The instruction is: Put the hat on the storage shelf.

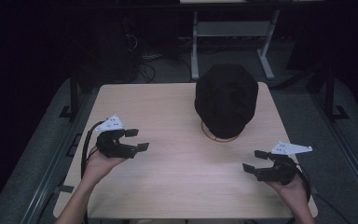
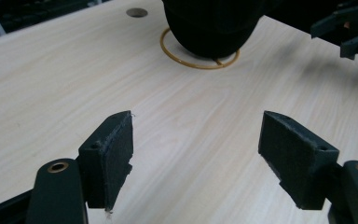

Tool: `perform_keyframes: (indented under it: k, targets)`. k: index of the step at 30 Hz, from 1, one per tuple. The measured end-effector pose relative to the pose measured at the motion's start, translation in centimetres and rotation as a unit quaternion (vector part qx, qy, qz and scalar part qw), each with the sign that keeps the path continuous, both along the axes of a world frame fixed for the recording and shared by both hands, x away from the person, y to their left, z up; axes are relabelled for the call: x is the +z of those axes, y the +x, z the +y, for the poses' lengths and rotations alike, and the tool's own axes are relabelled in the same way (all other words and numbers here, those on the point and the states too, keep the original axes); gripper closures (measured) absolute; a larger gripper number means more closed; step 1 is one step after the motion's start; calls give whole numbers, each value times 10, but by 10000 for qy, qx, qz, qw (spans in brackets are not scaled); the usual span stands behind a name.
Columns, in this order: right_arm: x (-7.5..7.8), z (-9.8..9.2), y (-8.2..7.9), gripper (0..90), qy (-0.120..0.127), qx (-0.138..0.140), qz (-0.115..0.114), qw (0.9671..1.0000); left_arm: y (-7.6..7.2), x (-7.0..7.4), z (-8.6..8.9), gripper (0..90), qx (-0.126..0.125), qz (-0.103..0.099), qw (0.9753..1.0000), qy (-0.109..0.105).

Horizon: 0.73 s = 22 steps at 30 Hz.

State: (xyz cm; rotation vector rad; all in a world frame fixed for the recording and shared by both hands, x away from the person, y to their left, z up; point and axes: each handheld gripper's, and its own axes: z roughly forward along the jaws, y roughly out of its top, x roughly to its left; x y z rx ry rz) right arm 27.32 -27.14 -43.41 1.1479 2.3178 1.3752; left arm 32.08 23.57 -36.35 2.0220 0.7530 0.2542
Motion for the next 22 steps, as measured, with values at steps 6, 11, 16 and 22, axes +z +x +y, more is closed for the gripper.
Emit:
perform_keyframes:
  k: [6,11,16,22]
  targets:
    - [0,0,0,211,15,-16,-20,10000,-12,-11,1,251,56,-26,9999,85]
    - [-1,1,-1,211,-10,0,-15,10000,-18,-29,3,251,168,-36,9999,4]
    - [-2,2,-2,211,6,27,-19,10000,-27,-45,6,255,274,43,9995,-162]
    - [-2,7,-3,204,-106,97,-182,9997,-28,-57,11,254,425,65,9991,50]
